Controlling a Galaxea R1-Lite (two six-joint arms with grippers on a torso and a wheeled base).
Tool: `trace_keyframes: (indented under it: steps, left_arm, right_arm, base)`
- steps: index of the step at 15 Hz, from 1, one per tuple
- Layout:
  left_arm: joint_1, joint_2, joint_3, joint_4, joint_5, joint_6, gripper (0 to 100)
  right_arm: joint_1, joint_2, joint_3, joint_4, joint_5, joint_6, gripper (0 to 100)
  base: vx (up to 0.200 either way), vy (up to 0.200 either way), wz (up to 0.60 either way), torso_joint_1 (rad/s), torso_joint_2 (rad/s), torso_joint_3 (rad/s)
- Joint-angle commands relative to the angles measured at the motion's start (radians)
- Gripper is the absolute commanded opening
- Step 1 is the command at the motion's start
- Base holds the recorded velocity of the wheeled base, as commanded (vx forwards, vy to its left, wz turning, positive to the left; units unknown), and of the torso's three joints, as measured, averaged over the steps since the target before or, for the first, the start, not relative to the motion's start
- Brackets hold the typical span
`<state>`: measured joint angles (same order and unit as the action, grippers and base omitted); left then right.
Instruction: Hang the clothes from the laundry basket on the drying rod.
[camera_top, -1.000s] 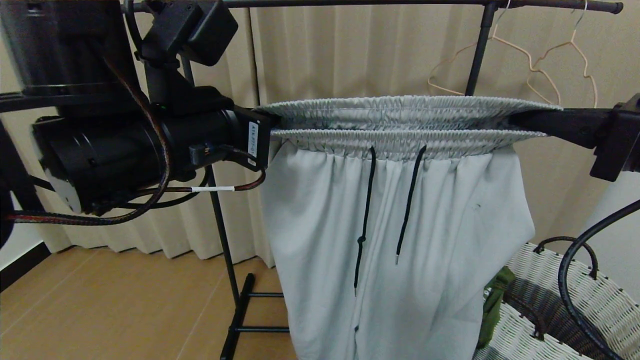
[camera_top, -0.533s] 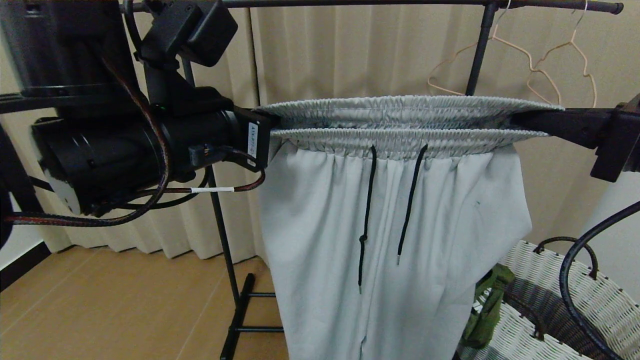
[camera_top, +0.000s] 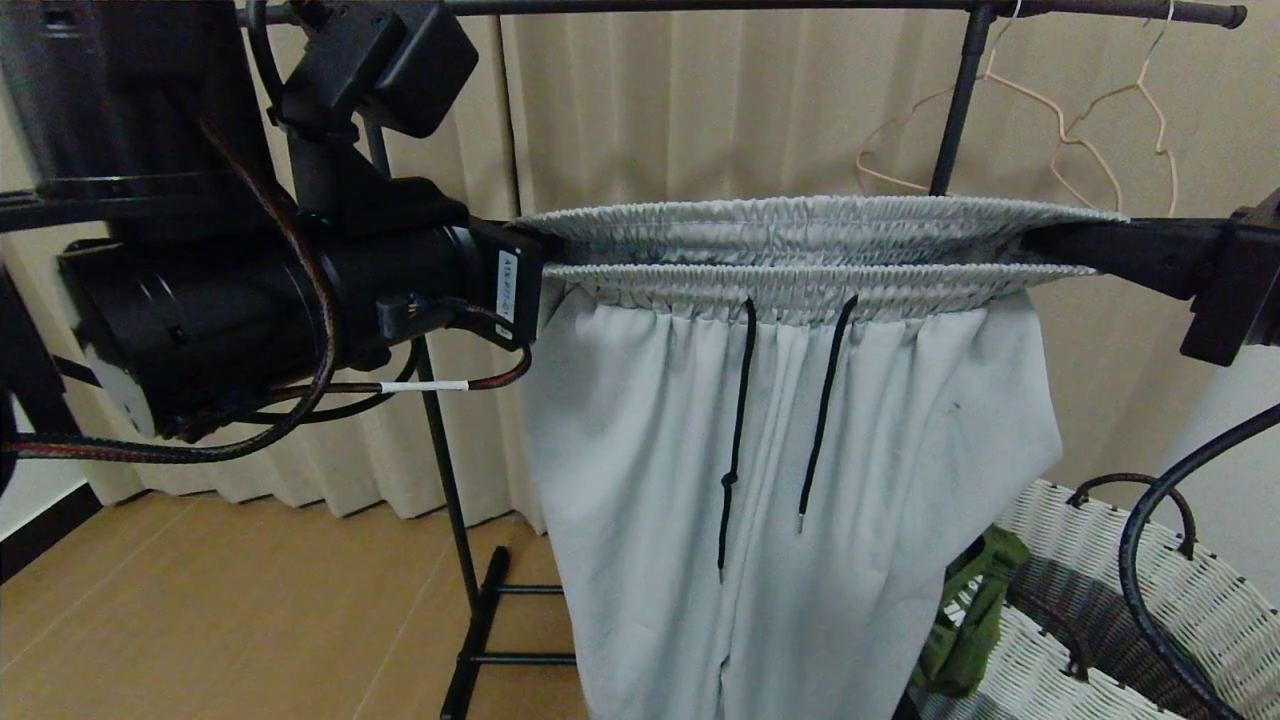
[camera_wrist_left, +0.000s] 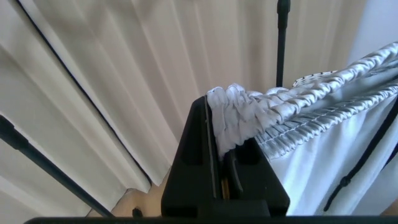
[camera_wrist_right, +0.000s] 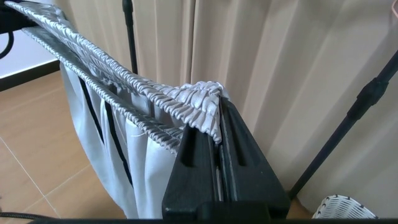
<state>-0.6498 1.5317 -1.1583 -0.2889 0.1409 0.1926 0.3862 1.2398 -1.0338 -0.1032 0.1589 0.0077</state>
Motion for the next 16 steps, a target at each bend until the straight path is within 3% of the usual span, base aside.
trace_keyframes:
  steps: [1, 6, 7, 16]
  left_arm:
    - [-0.001, -0.004, 0.000, 0.001, 0.000, 0.001, 0]
    - [-0.001, -0.004, 0.000, 0.002, 0.000, 0.001, 0]
    - [-0.001, -0.004, 0.000, 0.004, 0.000, 0.001, 0]
    - [0.001, 0.004, -0.001, 0.002, 0.123, 0.016, 0]
  right_arm:
    - [0.000, 0.001, 0.000, -0.001, 0.001, 0.000, 0]
    - [0.000, 0.000, 0.006, -0.001, 0.001, 0.000, 0]
    - [0.000, -0.002, 0.006, 0.000, 0.001, 0.000, 100]
    - [0.007, -0.074, 0.074, -0.013, 0.013, 0.002, 100]
  base:
    - [0.000, 0.000, 0.00, 0.000, 0.00, 0.000]
    - [0.000, 0.000, 0.00, 0.000, 0.00, 0.000]
    - [0.000, 0.000, 0.00, 0.000, 0.00, 0.000]
    - [0.000, 0.000, 0.00, 0.000, 0.00, 0.000]
